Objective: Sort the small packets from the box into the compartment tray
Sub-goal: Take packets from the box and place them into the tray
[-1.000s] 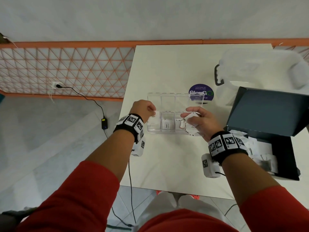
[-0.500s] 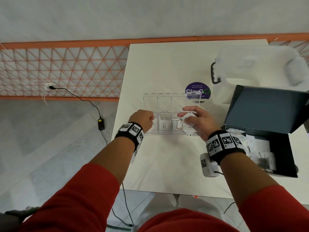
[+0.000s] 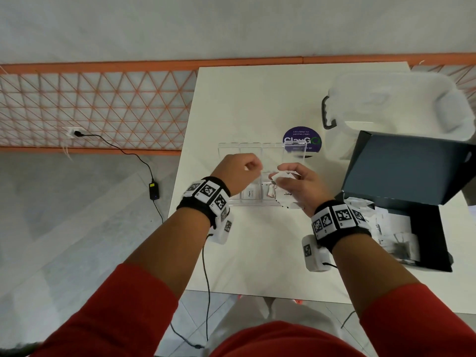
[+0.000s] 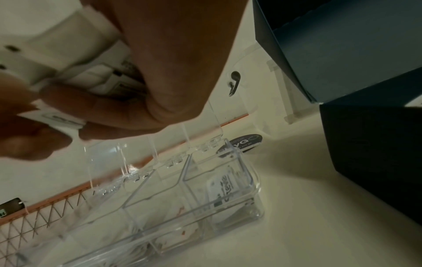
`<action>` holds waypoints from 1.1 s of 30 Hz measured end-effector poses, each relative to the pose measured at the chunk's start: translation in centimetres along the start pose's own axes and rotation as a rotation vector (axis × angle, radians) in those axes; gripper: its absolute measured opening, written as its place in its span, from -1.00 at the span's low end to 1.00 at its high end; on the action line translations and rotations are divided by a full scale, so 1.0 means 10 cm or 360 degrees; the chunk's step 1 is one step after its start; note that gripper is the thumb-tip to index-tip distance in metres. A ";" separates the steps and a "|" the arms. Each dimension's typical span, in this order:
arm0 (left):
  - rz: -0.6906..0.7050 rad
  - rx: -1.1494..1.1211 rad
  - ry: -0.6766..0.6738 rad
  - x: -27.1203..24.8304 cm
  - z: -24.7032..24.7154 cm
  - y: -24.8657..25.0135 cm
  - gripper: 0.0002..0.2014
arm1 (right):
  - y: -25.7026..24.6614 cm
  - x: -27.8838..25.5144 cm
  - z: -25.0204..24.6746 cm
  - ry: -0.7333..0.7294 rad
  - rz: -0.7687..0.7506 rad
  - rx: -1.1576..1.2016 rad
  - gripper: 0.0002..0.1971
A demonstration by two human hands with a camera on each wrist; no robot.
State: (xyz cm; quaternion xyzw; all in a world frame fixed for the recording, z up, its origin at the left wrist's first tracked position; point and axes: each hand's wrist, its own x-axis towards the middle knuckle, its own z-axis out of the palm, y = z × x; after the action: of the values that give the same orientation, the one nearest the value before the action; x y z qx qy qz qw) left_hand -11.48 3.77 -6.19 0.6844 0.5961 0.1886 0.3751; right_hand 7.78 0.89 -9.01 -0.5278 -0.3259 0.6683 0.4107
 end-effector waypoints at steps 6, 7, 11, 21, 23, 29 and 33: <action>0.0006 -0.0248 -0.0202 0.01 0.10 0.20 -0.71 | -0.07 -0.01 0.01 -0.0140 -0.0076 0.0020 -0.87; 0.0004 -0.0264 -0.0168 0.02 0.12 0.20 -0.72 | -0.08 -0.01 0.00 -0.0160 -0.0080 0.0034 -0.86; -0.0003 -0.0293 -0.0020 0.08 0.16 0.24 -0.76 | -0.10 -0.04 -0.08 -0.0216 -0.0060 0.0011 -0.52; -0.0043 -0.0576 0.0067 0.14 0.18 0.33 -0.86 | -0.11 -0.01 -0.25 -0.0045 -0.0095 0.0025 -0.76; -0.0044 -0.0580 0.0029 0.14 0.19 0.35 -0.85 | -0.10 0.02 -0.27 -0.0017 -0.0109 0.0005 -0.77; -0.0055 -0.0405 -0.0101 0.12 0.11 0.31 -0.59 | -0.12 0.08 -0.24 -0.0014 -0.0047 -0.0130 -0.80; 0.0013 0.0114 -0.0360 0.11 0.05 0.33 -0.77 | -0.16 0.10 -0.22 0.0068 -0.0041 -0.0323 -0.82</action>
State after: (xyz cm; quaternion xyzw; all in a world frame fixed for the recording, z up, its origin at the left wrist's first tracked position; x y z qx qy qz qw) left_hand -8.64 4.62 -4.31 0.7167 0.5535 0.0904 0.4145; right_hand 10.15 2.55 -8.58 -0.5766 -0.3898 0.6150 0.3707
